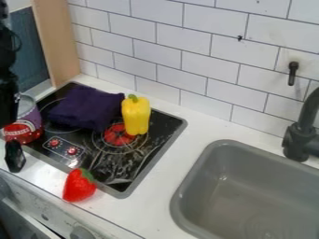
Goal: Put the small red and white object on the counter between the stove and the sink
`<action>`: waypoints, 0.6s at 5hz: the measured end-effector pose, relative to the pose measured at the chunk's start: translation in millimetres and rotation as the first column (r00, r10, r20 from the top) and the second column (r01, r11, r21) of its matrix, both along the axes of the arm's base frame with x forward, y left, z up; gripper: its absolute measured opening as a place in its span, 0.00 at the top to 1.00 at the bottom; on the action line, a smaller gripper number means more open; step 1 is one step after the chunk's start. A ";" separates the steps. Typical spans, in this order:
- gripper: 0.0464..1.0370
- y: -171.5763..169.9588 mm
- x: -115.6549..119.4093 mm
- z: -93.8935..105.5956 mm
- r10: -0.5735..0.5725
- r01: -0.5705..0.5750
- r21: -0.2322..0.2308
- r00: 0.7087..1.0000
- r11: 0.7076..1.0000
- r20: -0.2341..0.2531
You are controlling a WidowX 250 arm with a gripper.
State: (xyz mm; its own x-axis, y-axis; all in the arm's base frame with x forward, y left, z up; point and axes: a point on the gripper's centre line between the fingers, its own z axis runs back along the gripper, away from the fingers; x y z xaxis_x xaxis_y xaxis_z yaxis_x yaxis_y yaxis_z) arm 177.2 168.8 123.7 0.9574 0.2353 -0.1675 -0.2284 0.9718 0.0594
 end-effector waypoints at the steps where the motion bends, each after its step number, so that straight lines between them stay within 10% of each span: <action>1: 0.04 20.3 -1.1 -7.5 0.098 -0.098 0.000 0.995 0.995 0.037; 3: 0.04 25.6 6.8 -15.8 0.073 -0.070 -0.063 0.997 0.996 0.040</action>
State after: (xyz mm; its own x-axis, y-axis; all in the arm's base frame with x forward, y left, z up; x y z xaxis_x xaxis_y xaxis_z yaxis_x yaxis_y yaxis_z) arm 184.1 194.4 107.9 0.9450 0.2938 -0.1436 -0.2984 0.9544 -0.0107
